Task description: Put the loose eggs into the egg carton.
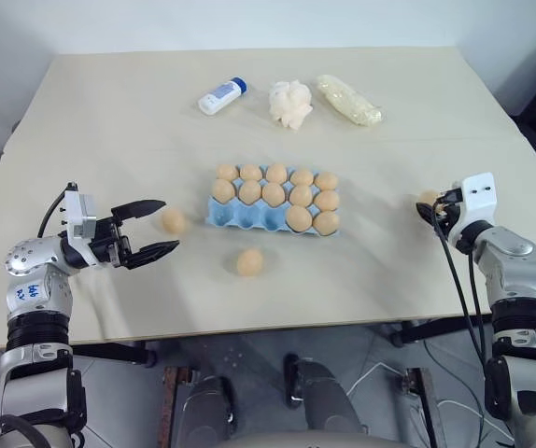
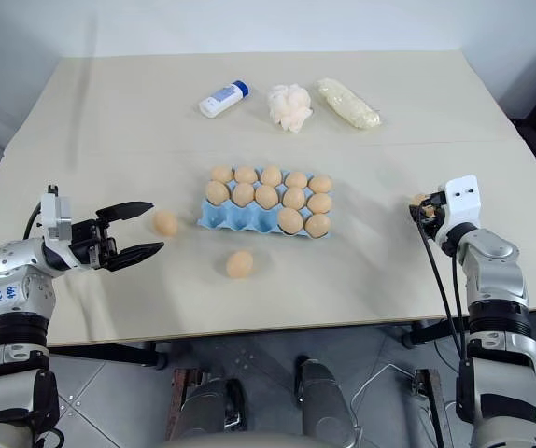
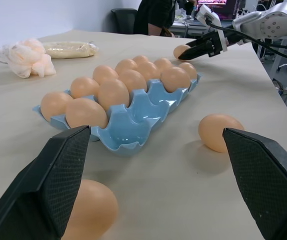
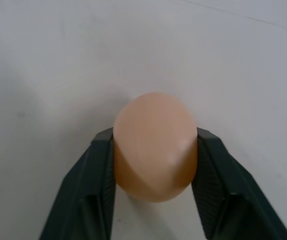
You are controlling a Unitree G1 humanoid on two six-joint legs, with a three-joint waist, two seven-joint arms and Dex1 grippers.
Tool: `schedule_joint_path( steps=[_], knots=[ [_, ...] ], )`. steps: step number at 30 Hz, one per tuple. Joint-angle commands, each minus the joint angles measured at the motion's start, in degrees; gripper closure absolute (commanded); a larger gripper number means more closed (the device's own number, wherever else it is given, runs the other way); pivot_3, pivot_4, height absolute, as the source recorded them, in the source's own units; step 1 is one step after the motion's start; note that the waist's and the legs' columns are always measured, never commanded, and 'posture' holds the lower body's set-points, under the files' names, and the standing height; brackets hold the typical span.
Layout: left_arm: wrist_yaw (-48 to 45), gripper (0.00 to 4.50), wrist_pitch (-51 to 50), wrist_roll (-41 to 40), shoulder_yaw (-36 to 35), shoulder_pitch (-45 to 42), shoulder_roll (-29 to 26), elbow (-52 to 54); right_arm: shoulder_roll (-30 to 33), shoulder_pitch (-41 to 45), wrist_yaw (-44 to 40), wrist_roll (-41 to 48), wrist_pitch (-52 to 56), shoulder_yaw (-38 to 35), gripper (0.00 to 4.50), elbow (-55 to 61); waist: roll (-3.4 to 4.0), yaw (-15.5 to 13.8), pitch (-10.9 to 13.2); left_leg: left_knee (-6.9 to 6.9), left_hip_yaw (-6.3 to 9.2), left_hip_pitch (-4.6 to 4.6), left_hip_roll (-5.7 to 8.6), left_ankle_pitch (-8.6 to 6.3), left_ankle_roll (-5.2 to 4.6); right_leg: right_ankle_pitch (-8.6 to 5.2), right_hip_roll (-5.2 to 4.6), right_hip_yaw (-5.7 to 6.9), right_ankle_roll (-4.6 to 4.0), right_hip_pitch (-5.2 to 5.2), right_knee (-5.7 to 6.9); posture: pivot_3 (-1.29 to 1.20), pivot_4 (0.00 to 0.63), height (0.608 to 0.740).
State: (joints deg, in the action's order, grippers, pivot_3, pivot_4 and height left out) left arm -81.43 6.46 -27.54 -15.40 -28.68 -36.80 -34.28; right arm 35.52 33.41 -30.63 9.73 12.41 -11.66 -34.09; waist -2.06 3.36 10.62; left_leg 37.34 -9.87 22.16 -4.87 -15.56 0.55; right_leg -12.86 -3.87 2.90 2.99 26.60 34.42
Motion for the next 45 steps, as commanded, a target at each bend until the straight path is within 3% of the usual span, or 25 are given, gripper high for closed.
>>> schedule_joint_path(
  steps=[1,9,15,19,23,35,43,44,45],
  knots=[
    [-0.1,0.00,0.3,-1.4,-1.4,0.4,-0.6,2.1,1.2,-0.1,-0.3,1.7,1.0,-1.8,3.02,6.8,0.01,0.0,0.0,0.00,0.00,-0.01,0.00,0.01,0.00,0.00,0.00,0.00,0.00,0.00,0.02,0.00,0.150,0.740],
    [-0.2,0.00,0.2,-1.6,-1.8,1.1,-0.8,2.4,-0.1,-1.0,-1.2,6.3,12.6,0.0,3.07,29.0,0.10,-0.2,0.1,-0.02,0.04,0.00,-0.01,0.01,0.01,-0.02,-0.01,0.02,-0.03,0.02,0.03,0.00,0.150,0.740],
    [-0.2,0.00,0.2,-1.4,-1.7,0.7,-0.9,2.0,-7.4,2.0,-3.1,9.7,20.6,9.5,3.07,40.9,0.10,0.2,0.1,-0.01,0.03,-0.02,-0.07,0.01,0.01,-0.05,0.03,0.02,-0.09,0.03,0.09,0.00,0.150,0.740],
    [0.1,0.00,0.2,-1.3,-1.7,0.3,-0.8,2.1,-15.9,7.3,-1.7,7.1,20.1,17.3,3.07,37.2,0.10,0.1,0.1,0.02,0.04,0.01,-0.09,0.02,0.04,-0.08,0.05,0.05,-0.15,0.11,0.23,0.00,0.150,0.740],
    [0.5,0.00,0.1,-1.4,-2.0,0.9,-0.9,3.0,-19.5,9.1,-2.0,3.9,18.0,22.1,3.07,33.5,0.07,-0.5,0.0,0.01,0.12,0.09,-0.06,0.02,0.05,-0.11,0.00,0.18,-0.18,0.12,0.20,0.00,0.150,0.740],
    [1.9,0.00,-0.8,-2.1,-3.9,4.2,-1.6,6.4,-19.6,7.4,-6.0,2.1,18.8,25.6,3.07,34.6,0.07,-0.1,0.0,0.00,0.12,0.20,-0.07,-0.08,0.00,-0.10,-0.10,0.47,-0.17,0.14,0.08,0.00,0.150,0.740],
    [2.2,0.00,-0.9,-2.1,-4.0,4.2,-1.5,6.7,-18.6,6.8,-7.7,1.7,20.3,26.1,0.34,35.9,0.07,-0.1,0.0,-0.01,0.17,0.13,-0.11,-0.03,0.10,-0.15,-0.10,0.50,-0.25,0.14,0.19,0.00,0.150,0.740],
    [2.2,0.00,-0.9,-2.0,-4.0,4.1,-1.4,6.6,-18.6,6.8,-7.7,1.6,20.4,26.0,0.04,36.0,0.07,-0.1,0.0,-0.02,0.17,0.14,-0.10,-0.03,0.10,-0.15,-0.10,0.50,-0.25,0.14,0.18,0.00,0.150,0.740],
    [2.2,0.00,-0.9,-2.0,-3.9,4.0,-1.4,6.4,-18.4,6.8,-7.9,1.6,20.5,25.9,0.04,36.2,0.07,-0.1,0.0,-0.02,0.17,0.14,-0.10,-0.03,0.10,-0.15,-0.09,0.51,-0.25,0.14,0.18,0.00,0.150,0.740]
  ],
)
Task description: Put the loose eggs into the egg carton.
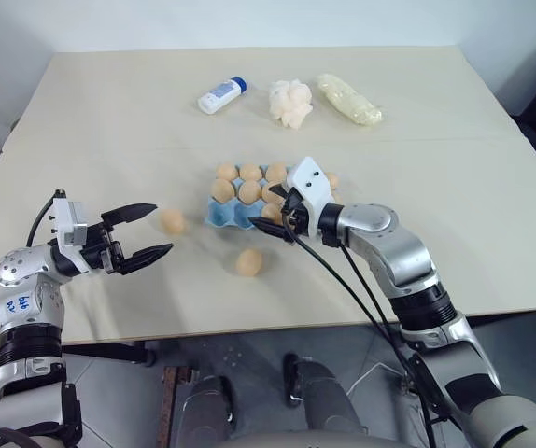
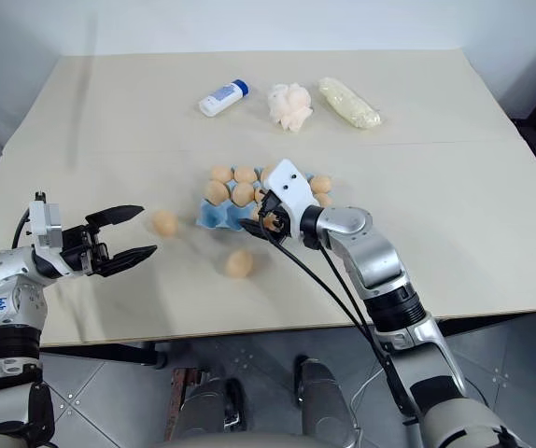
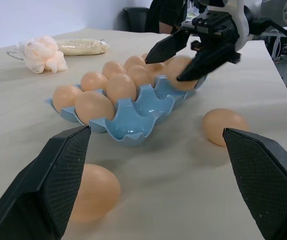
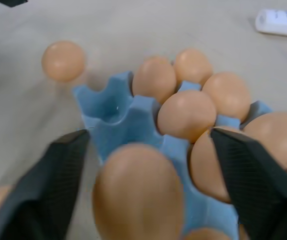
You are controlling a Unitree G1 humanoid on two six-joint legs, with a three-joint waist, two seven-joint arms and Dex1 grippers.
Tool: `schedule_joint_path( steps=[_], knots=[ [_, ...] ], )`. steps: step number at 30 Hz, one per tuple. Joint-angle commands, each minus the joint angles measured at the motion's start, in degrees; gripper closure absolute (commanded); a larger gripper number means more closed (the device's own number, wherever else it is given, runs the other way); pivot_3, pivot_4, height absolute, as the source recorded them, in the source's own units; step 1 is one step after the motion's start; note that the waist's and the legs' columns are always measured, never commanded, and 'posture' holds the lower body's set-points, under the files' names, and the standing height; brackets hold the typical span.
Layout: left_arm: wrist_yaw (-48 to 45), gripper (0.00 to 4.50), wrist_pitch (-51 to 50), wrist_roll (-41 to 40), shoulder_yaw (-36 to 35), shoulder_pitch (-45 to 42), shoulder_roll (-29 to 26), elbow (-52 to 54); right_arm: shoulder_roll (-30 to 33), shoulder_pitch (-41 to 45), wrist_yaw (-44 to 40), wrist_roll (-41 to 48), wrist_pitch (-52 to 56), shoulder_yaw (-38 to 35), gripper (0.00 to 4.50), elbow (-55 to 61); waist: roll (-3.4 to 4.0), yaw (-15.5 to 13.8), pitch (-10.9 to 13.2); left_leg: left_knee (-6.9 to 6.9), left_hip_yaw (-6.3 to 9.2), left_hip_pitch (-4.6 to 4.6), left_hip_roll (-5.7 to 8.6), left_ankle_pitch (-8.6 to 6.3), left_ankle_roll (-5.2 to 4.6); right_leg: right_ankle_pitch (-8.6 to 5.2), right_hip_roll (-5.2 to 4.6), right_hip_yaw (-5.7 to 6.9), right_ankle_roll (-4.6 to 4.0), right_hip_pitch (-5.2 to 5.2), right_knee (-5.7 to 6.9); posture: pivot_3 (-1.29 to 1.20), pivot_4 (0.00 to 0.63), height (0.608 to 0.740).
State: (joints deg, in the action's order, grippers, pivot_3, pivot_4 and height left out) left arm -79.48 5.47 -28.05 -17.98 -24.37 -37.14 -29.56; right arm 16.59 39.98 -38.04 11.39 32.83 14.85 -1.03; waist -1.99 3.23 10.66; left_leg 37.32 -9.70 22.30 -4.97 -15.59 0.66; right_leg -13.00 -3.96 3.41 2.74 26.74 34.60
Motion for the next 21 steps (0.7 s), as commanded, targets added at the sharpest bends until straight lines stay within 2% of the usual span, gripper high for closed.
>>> schedule_joint_path(
  steps=[1,11,16,21],
  knots=[
    [0.3,0.00,0.1,-1.4,-1.2,-0.5,-1.0,1.6,0.8,0.2,-0.7,0.0,-0.1,-0.6,0.04,3.4,0.00,0.0,0.0,0.00,0.00,0.00,0.00,0.00,0.00,0.00,0.00,0.00,0.00,0.00,0.00,0.00,0.150,0.740],
    [0.8,0.00,0.1,-1.6,-1.2,-0.5,-0.7,1.9,4.1,-0.1,-2.4,1.4,0.2,-3.1,0.04,5.4,0.00,0.0,0.0,-0.02,0.02,0.01,0.00,-0.01,0.01,-0.01,-0.01,0.03,-0.01,0.00,-0.05,0.00,0.150,0.740],
    [2.0,0.00,-0.3,-1.9,-1.7,1.0,-0.7,3.9,8.9,-2.9,-9.2,8.8,0.8,-9.0,0.04,12.0,0.00,-0.2,0.0,-0.08,0.05,0.04,0.00,-0.02,0.02,-0.01,-0.01,0.07,-0.01,0.00,-0.13,0.00,0.150,0.740],
    [6.0,0.00,-1.0,-2.7,-3.1,4.7,-0.2,9.9,18.6,-10.8,-21.7,16.4,-3.5,-17.8,0.04,14.5,0.00,-0.6,0.0,-0.11,0.05,0.06,0.00,-0.11,-0.01,-0.03,-0.02,0.13,0.03,-0.02,-0.27,0.00,0.150,0.740]
  ],
)
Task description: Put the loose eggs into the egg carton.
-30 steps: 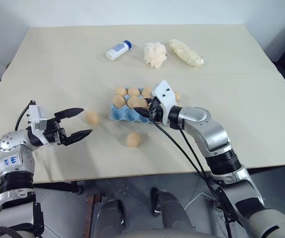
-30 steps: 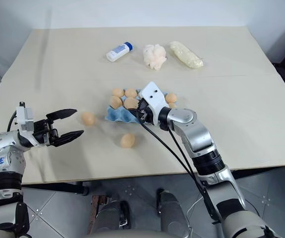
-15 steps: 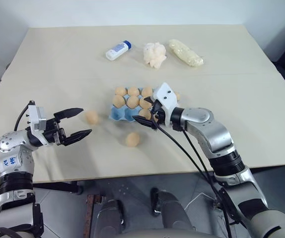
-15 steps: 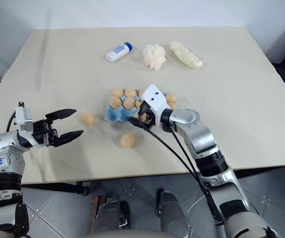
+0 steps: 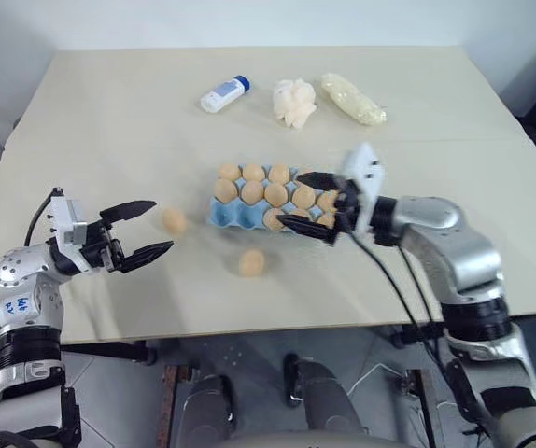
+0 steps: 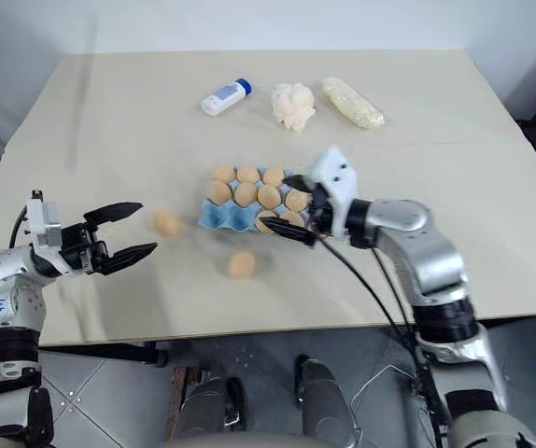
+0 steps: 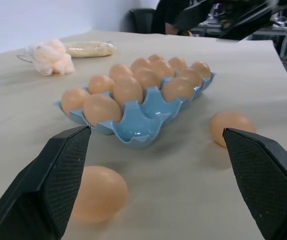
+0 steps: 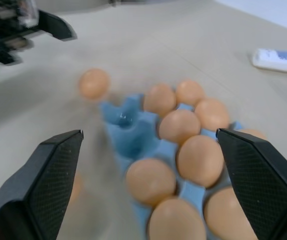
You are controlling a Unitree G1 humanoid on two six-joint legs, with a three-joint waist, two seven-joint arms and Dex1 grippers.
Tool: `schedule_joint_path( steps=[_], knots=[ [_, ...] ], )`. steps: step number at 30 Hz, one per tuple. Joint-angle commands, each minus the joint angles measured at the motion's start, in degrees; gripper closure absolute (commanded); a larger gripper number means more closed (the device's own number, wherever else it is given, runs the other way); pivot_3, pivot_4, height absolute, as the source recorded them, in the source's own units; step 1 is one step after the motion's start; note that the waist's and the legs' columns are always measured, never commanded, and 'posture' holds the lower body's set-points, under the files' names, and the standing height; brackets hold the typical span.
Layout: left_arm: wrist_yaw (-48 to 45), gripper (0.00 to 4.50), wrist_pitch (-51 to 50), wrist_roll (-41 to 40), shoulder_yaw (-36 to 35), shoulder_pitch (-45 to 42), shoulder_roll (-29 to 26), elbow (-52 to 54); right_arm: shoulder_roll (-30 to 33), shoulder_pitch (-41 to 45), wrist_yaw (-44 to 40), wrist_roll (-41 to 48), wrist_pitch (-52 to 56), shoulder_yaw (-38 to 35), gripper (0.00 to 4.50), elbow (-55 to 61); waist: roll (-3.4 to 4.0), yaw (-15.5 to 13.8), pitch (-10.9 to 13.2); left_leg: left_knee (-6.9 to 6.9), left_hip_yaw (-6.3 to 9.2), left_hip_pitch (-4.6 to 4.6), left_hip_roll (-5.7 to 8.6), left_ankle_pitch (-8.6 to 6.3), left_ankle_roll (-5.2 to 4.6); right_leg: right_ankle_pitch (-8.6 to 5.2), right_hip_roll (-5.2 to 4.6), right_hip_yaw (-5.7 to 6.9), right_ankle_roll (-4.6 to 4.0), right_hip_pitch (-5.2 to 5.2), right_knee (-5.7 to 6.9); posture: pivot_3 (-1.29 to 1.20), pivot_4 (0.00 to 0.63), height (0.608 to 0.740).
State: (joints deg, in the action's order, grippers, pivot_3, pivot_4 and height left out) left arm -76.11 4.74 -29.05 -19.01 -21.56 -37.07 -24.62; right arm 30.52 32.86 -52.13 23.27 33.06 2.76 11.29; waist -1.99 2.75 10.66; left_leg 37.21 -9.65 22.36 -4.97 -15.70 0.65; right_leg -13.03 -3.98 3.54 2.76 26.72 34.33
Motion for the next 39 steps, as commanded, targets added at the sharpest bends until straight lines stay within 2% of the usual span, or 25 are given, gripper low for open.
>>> schedule_joint_path(
  steps=[1,6,12,20,24,28,34,39],
  knots=[
    [3.3,0.00,-0.3,-1.8,-2.3,2.6,-0.2,6.1,6.0,-4.9,-9.4,5.5,-4.7,-6.9,0.04,2.0,0.00,-0.4,0.0,0.00,0.00,0.01,0.00,-0.02,-0.01,0.00,0.01,0.01,0.00,-0.01,-0.05,0.00,0.150,0.740],
    [9.6,0.00,-1.7,-2.7,-3.9,7.8,1.3,15.4,9.8,-10.2,-18.9,10.6,-9.9,-12.8,0.04,-1.9,0.00,-0.5,0.0,0.01,-0.05,-0.07,-0.09,-0.06,0.02,0.00,0.11,-0.02,0.02,-0.06,-0.10,0.00,0.150,0.740],
    [18.5,0.00,-3.9,-3.9,-5.5,19.7,5.2,31.1,15.5,-13.3,-29.8,11.5,-14.6,-14.3,0.04,-7.4,0.03,-0.6,0.0,0.01,-0.15,-0.20,-0.16,-0.11,0.09,-0.01,0.18,-0.16,0.01,-0.13,-0.14,0.00,0.150,0.740],
    [26.3,0.00,-5.2,-3.3,-6.3,30.8,7.8,43.0,18.2,-11.8,-34.6,11.1,-17.0,-14.1,0.04,-13.8,0.06,-1.0,0.0,0.12,-0.16,-0.25,-0.31,-0.29,0.46,-0.10,0.43,-0.29,-0.17,-0.15,-0.26,0.00,0.150,0.740],
    [32.5,0.00,-6.0,0.2,-1.8,34.4,11.6,49.0,18.8,-11.3,-34.5,9.5,-18.0,-13.1,0.04,-16.5,0.06,-1.0,0.0,0.12,-0.17,-0.26,-0.25,-0.31,0.40,-0.11,0.42,-0.53,-0.19,-0.15,-0.44,0.00,0.150,0.740],
    [40.6,0.00,-7.1,7.0,6.2,34.8,16.7,53.5,17.8,-10.1,-33.2,9.1,-17.5,-11.8,0.04,-16.7,0.06,-1.1,0.0,0.16,-0.15,-0.27,-0.15,-0.34,0.31,-0.07,0.39,-0.72,-0.13,-0.15,-0.48,0.00,0.150,0.740],
    [46.8,0.00,-8.3,13.3,16.2,31.8,21.2,54.9,17.0,-8.5,-32.7,9.0,-17.0,-10.6,0.04,-16.8,0.05,-1.0,0.0,0.24,-0.01,-0.27,-0.06,-0.33,0.29,-0.02,0.45,-0.79,-0.15,-0.17,-0.48,0.00,0.150,0.740],
    [50.7,0.00,-9.4,14.0,18.8,29.9,24.5,53.0,17.0,-8.7,-32.4,9.7,-16.4,-10.8,0.04,-15.9,0.06,-1.0,0.0,0.22,0.17,-0.27,-0.03,-0.32,0.24,0.09,0.45,-0.79,0.05,-0.17,-0.46,0.00,0.150,0.740]
  ],
)
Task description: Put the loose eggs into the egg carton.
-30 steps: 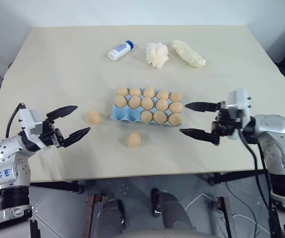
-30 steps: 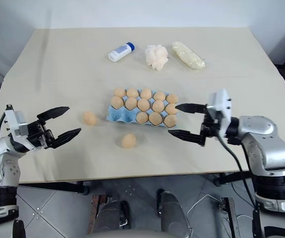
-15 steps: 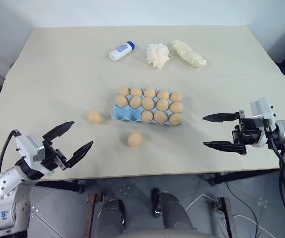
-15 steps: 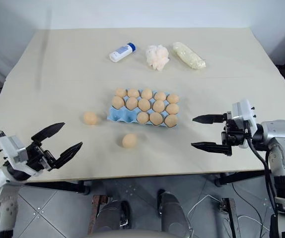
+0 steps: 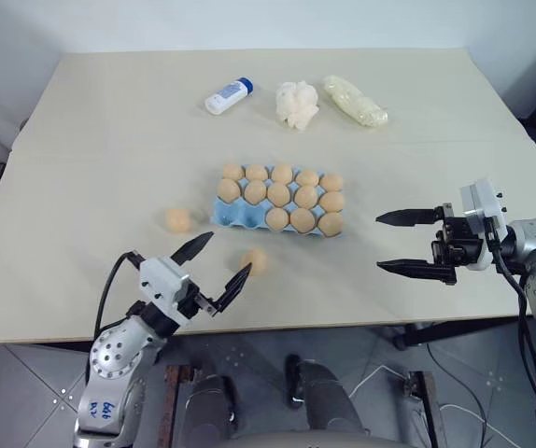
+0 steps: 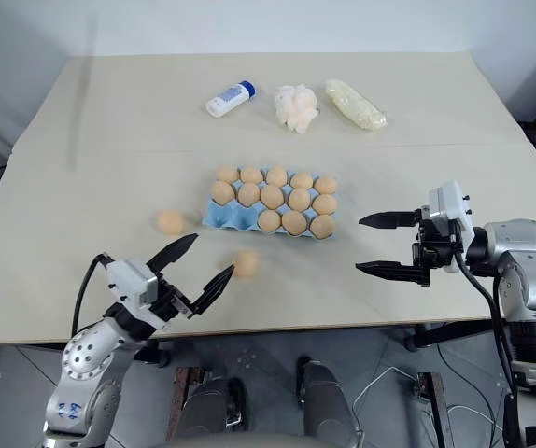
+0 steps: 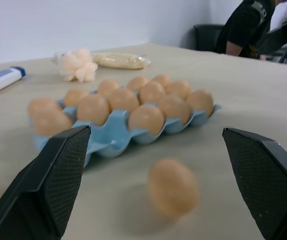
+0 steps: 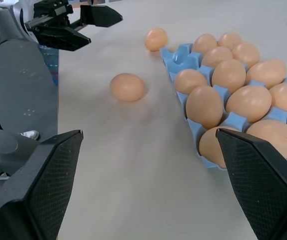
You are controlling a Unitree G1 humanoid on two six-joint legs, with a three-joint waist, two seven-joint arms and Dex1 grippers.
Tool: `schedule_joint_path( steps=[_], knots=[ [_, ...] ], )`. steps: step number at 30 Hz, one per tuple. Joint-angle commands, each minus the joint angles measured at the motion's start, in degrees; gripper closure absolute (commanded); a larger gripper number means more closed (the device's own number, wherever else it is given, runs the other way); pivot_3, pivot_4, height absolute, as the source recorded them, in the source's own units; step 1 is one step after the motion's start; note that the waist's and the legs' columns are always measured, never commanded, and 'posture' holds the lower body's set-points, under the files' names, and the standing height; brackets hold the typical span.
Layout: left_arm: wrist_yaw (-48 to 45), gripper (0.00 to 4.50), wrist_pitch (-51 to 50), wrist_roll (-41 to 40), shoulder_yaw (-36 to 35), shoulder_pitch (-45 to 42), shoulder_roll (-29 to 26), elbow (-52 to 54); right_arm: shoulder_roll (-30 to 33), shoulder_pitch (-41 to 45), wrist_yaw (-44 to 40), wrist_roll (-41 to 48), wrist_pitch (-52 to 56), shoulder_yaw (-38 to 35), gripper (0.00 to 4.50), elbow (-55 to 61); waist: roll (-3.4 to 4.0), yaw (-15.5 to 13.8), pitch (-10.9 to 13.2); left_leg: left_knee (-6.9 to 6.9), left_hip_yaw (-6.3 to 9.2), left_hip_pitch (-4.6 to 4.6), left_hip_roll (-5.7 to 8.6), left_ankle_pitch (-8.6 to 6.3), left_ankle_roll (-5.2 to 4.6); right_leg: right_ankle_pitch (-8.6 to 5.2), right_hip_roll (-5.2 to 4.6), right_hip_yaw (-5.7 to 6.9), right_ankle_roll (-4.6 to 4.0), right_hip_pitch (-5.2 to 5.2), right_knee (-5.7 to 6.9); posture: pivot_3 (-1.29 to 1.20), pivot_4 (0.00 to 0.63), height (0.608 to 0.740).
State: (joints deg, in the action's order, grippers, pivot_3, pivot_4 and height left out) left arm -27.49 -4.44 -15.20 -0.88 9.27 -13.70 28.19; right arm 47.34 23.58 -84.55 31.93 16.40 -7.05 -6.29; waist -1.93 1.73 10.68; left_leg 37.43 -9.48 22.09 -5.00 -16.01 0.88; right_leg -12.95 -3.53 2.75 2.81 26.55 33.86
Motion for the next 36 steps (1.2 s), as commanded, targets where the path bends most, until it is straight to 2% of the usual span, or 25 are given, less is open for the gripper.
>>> schedule_joint_path(
  steps=[1,4,7,11,21,35,36],
  knots=[
    [2.1,0.00,-0.3,0.1,0.9,-1.3,1.2,-0.3,0.2,0.5,0.2,1.1,0.4,-1.0,0.04,1.8,0.00,0.0,0.0,0.00,0.01,0.00,0.00,0.02,-0.03,0.03,0.00,0.01,0.05,0.00,0.00,0.00,0.150,0.740],
    [2.4,0.00,-1.6,1.3,0.9,-3.4,0.1,-3.2,0.3,0.2,0.5,1.2,0.7,-1.1,0.04,2.2,0.01,-0.1,0.0,0.03,0.13,0.00,0.05,0.02,-0.04,0.05,0.02,0.05,0.08,-0.02,0.02,0.00,0.150,0.740],
    [-2.0,0.00,-1.1,0.0,1.8,-6.6,-2.2,-6.6,0.2,0.0,1.0,1.2,1.2,-1.0,0.04,2.9,0.01,-0.1,0.0,0.07,0.36,0.01,0.17,0.03,-0.05,0.05,0.03,0.03,0.07,-0.05,0.02,0.00,0.150,0.740],
    [-3.9,0.00,-5.5,0.4,3.9,-10.1,-4.6,-8.9,0.0,-0.2,1.8,1.3,1.7,-1.2,0.04,3.7,0.02,-0.1,0.0,0.12,0.38,0.04,0.19,0.03,-0.07,0.06,0.01,0.05,0.06,-0.07,0.03,0.00,0.150,0.740],
    [-5.6,0.00,-11.3,1.1,7.5,-17.3,-5.2,-13.0,0.4,-2.8,3.7,1.7,1.8,-2.5,0.04,5.6,0.04,-0.1,0.0,0.10,0.38,0.04,0.18,0.16,-0.33,0.09,0.01,0.06,0.10,-0.07,0.08,0.00,0.150,0.740],
    [-4.6,0.00,-19.0,1.6,9.8,-20.6,-3.9,-15.6,-0.1,-5.3,5.0,3.3,0.0,-5.0,0.04,5.5,0.04,-0.1,0.0,0.25,0.46,0.04,0.20,0.18,-0.35,0.10,0.01,0.06,0.12,-0.10,0.20,0.00,0.150,0.740],
    [-4.7,0.39,-18.9,1.4,9.8,-20.6,-3.7,-15.7,-0.2,-5.3,5.1,3.2,-0.1,-5.0,0.00,5.4,0.04,-0.2,0.0,0.26,0.45,0.04,0.20,0.18,-0.35,0.10,0.01,0.05,0.12,-0.10,0.20,0.00,0.150,0.740]
  ],
)
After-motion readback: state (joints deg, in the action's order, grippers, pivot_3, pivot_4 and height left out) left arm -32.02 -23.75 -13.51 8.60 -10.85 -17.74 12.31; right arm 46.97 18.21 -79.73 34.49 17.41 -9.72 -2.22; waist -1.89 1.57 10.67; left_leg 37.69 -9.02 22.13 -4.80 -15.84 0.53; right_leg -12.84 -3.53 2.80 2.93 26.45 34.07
